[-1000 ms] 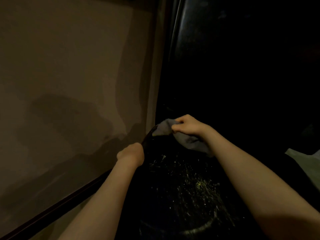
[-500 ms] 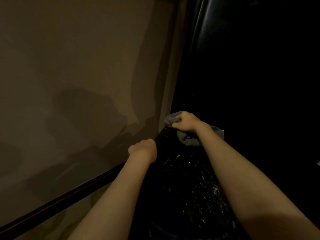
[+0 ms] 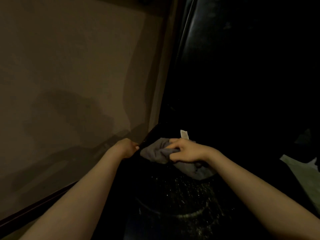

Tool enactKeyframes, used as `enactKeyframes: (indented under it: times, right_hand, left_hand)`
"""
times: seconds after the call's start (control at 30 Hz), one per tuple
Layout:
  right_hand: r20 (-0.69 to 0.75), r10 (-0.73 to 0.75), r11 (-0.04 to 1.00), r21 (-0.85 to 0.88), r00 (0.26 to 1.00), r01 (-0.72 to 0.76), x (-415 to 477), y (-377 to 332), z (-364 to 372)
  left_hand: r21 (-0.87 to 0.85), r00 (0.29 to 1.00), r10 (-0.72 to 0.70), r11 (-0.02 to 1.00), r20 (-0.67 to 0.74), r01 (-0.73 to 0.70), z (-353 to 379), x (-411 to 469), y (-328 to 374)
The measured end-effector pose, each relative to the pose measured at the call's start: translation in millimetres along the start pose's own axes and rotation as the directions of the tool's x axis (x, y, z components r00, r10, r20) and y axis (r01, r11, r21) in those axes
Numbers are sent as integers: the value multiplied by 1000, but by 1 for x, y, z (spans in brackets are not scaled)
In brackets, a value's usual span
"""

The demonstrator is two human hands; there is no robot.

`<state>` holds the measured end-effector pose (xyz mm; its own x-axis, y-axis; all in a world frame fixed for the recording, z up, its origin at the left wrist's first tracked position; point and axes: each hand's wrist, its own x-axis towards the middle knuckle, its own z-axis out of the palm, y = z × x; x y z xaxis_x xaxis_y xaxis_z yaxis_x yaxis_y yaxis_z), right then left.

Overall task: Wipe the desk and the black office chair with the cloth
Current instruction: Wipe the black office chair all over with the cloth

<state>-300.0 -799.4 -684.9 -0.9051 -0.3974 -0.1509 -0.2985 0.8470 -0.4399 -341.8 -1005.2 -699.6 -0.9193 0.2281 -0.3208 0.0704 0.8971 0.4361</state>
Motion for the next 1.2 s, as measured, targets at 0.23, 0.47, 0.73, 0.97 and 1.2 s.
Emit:
enactKeyframes:
  times: [0.23, 0.47, 0.73, 0.97, 1.2]
  right_hand:
    - [-476, 304, 948, 66, 825, -312, 46, 18, -21]
    - [-299, 408, 886, -98, 863, -453, 94, 15, -6]
    - [-151, 171, 984, -26, 974, -177, 91, -5, 0]
    - [-113, 50, 999, 8, 992, -50, 79, -9, 9]
    - [101, 199, 958, 189, 975, -215, 45, -3, -37]
  left_hand:
    - [-68, 996, 16, 997, -83, -22, -9, 9, 1]
    - [-170, 984, -12, 985, -177, -19, 4, 14, -12]
    - [-114, 972, -80, 992, -219, 56, 6, 15, -5]
    - [-142, 976, -106, 987, -191, 79, 2, 10, -6]
    - [-71, 980, -40, 997, -193, 27, -12, 8, 27]
